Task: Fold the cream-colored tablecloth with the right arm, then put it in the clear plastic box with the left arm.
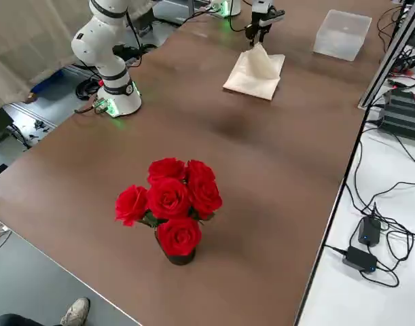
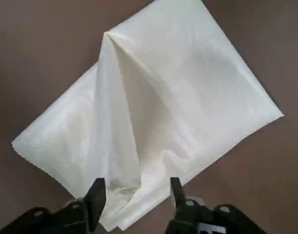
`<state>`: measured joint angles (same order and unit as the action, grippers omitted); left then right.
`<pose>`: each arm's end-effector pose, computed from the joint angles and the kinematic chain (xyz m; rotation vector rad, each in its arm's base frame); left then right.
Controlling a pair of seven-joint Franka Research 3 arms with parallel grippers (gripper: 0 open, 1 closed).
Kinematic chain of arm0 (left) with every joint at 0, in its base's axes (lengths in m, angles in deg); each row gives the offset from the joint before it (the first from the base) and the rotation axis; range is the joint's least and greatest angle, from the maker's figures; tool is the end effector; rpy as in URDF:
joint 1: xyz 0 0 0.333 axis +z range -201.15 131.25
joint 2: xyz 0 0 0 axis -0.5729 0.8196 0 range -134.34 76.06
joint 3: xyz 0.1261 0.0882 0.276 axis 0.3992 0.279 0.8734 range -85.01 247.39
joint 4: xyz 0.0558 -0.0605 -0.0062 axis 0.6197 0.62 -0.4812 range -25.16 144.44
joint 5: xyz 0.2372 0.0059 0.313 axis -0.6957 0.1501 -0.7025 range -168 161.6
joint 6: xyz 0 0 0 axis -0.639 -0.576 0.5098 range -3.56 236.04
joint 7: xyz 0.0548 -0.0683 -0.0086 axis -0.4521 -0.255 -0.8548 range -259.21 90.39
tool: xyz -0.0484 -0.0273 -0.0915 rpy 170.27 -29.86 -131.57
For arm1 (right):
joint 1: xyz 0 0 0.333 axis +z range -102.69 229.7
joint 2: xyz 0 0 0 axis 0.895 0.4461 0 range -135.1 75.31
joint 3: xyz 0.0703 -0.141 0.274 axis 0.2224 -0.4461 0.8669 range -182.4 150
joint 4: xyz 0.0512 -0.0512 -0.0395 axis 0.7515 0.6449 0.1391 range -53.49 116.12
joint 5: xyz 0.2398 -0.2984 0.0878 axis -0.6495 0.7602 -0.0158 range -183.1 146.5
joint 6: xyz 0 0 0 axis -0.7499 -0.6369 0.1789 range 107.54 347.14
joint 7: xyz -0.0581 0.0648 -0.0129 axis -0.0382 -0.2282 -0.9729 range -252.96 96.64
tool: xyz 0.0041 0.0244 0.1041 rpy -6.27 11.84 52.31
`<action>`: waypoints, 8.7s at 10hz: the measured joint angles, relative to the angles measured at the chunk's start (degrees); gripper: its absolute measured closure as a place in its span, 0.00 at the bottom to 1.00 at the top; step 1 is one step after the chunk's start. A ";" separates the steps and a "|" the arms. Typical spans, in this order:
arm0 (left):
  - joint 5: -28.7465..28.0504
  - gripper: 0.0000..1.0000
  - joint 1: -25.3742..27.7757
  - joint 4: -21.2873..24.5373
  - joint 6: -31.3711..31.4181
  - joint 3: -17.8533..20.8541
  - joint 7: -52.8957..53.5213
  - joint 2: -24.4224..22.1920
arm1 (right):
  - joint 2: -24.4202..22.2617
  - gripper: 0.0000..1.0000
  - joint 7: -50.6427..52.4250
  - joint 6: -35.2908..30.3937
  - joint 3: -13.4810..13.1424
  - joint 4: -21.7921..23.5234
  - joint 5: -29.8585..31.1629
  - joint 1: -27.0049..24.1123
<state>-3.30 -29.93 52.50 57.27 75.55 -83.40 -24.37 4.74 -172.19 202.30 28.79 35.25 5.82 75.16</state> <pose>0.5732 -0.0033 0.6179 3.1336 -0.0444 -0.0843 0.4393 0.5075 0.3360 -2.9977 0.8212 0.0651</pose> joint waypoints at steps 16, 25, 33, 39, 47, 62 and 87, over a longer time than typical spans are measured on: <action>22.85 0.01 -3.44 39.66 22.90 -4.70 -5.17 -14.54 | -1.06 0.37 32.56 -35.28 7.76 -20.57 0.30 -19.73; 30.31 0.00 -3.59 44.57 64.30 -23.14 -6.36 12.84 | -12.24 0.37 60.25 -35.61 -12.94 -24.27 -12.53 -21.06; 30.32 0.00 -7.32 36.11 71.67 -25.67 -6.45 29.00 | -17.62 0.37 79.35 -36.64 -30.76 -24.28 -15.74 -17.19; 30.32 0.00 -8.09 33.92 71.74 -25.68 -6.51 32.48 | -19.89 0.16 87.50 -34.22 -42.44 -22.71 -17.36 -14.35; 30.32 0.66 -9.05 30.95 71.85 -25.51 -7.33 34.55 | -22.47 0.00 92.64 -29.25 -47.23 -20.86 -20.97 -13.31; 2.53 0.89 -10.15 21.97 28.10 -21.71 -38.51 16.47 | -33.21 0.00 94.51 -28.85 -50.48 -11.00 -23.32 -10.14; -13.86 0.20 -29.09 3.26 34.75 -27.51 -67.72 40.45 | -36.32 0.00 96.42 -23.08 -49.52 -6.23 -23.35 -8.90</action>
<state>-17.16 -59.02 55.75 92.02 48.04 -151.11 16.08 -31.58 -75.78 179.22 -20.74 29.03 -17.52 66.27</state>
